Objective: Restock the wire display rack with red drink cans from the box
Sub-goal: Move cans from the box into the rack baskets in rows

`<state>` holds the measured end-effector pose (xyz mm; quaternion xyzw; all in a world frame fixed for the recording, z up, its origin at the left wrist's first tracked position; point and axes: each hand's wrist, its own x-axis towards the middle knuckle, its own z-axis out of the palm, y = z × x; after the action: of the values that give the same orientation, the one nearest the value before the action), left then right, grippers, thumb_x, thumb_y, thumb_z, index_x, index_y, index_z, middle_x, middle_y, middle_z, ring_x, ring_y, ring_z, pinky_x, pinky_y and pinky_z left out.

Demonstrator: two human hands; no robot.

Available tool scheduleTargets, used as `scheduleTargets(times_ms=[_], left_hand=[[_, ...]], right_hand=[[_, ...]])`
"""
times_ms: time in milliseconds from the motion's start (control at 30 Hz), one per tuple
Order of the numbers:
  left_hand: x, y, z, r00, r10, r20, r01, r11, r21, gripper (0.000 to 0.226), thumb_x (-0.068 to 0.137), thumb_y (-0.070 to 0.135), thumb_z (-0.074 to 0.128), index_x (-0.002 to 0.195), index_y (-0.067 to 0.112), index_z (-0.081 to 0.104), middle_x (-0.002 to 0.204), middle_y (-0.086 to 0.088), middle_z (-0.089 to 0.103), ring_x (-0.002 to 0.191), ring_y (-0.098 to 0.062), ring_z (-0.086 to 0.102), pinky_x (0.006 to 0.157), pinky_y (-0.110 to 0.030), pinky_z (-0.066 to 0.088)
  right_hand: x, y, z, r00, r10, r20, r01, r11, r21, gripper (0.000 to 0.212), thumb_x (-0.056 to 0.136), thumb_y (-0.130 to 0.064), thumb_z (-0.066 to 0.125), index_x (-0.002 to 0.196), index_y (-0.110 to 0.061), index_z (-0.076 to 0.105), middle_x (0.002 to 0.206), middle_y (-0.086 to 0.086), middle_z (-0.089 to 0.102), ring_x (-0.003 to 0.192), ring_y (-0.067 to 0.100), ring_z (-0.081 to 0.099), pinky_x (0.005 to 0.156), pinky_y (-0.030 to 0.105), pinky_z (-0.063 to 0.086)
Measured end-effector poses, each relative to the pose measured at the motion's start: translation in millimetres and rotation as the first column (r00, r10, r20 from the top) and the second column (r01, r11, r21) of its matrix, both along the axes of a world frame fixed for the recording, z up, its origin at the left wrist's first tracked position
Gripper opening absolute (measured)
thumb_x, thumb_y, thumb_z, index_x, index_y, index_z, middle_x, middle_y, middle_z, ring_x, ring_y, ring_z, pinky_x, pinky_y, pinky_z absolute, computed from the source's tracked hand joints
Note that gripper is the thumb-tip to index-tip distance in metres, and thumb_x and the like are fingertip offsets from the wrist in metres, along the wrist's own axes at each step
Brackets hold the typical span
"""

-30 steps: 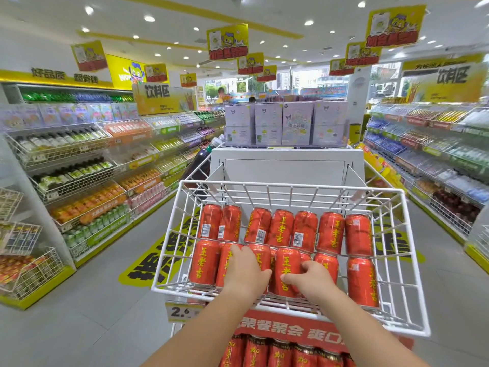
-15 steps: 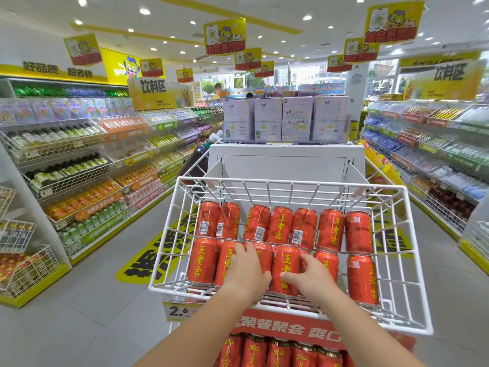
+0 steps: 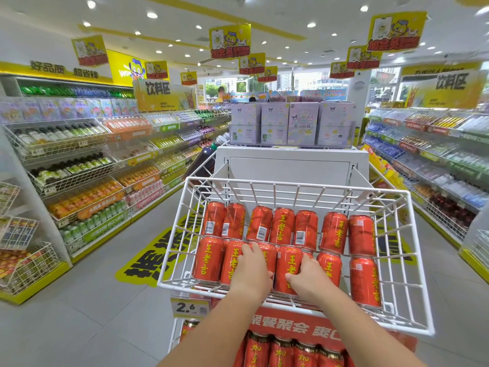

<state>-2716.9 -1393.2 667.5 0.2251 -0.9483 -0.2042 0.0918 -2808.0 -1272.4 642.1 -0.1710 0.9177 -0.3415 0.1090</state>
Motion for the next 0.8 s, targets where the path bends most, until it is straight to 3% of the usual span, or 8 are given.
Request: scheduleTargets(times_ms=[200,433,500,600,700,800], left_hand=[[-1.3,-0.8,-0.2,0.997,0.072,0.01,-0.072,0.99,0.12,0.076,0.099,0.033,0.063,0.156,0.004,0.024,0.153,-0.015,0.033,0.139,-0.03,0.045,0.111,-0.036,0.042],[5.1,1.2,4.0,0.995,0.037,0.089,-0.038,0.999,0.013,0.08,0.105,0.035,0.053,0.159,-0.002,0.008,0.162,-0.023,0.018,0.146,-0.032,0.037,0.116,-0.035,0.036],[8.0,-1.5,6.6,0.993,0.029,0.113,-0.034,0.999,0.04,0.073,0.103,0.034,0.057,0.156,-0.002,0.022,0.156,-0.02,0.029,0.141,-0.031,0.043,0.113,-0.036,0.04],[15.5,-8.1,8.5,0.997,0.004,0.081,-0.011,0.996,0.094,0.043,0.101,0.032,0.061,0.135,0.01,0.049,0.137,-0.01,0.045,0.125,-0.028,0.054,0.106,-0.038,0.047],[26.0,-12.9,10.9,0.997,-0.038,0.062,0.038,0.999,0.013,0.035,0.102,0.034,0.055,0.13,0.014,0.051,0.132,-0.008,0.047,0.126,-0.028,0.051,0.105,-0.04,0.047],[40.6,-17.7,13.8,0.992,-0.111,0.063,0.119,0.982,-0.148,0.042,0.103,0.04,0.049,0.136,0.014,0.047,0.133,-0.008,0.046,0.129,-0.028,0.046,0.104,-0.04,0.047]], right_hand=[[-4.8,-4.8,7.9,0.997,-0.04,0.061,0.036,0.997,0.067,0.05,0.08,-0.027,0.056,0.127,-0.01,0.048,0.12,0.008,0.056,0.098,0.023,0.06,0.084,0.034,0.054],[2.9,-5.2,7.9,0.996,-0.043,0.075,0.035,0.994,0.103,0.079,0.09,-0.036,0.057,0.153,-0.007,0.018,0.153,0.011,0.031,0.131,0.029,0.047,0.106,0.041,0.045],[4.6,-2.6,7.7,0.999,-0.021,0.05,0.017,0.996,0.086,0.078,0.092,-0.04,0.06,0.152,-0.011,0.02,0.151,0.01,0.033,0.128,0.027,0.049,0.102,0.039,0.047],[7.1,-0.5,8.0,1.0,-0.002,0.016,0.001,0.998,0.068,0.075,0.092,-0.042,0.062,0.151,-0.015,0.024,0.148,0.007,0.038,0.126,0.025,0.052,0.101,0.038,0.048],[14.6,2.0,11.2,1.0,-0.003,-0.014,0.004,0.997,0.075,0.073,0.093,-0.044,0.06,0.151,-0.017,0.026,0.148,0.006,0.038,0.127,0.025,0.051,0.105,0.041,0.048],[27.5,6.7,15.7,0.99,0.016,-0.141,0.005,0.989,0.147,0.072,0.094,-0.05,0.055,0.152,-0.019,0.025,0.149,0.007,0.035,0.132,0.028,0.045,0.108,0.044,0.043]])
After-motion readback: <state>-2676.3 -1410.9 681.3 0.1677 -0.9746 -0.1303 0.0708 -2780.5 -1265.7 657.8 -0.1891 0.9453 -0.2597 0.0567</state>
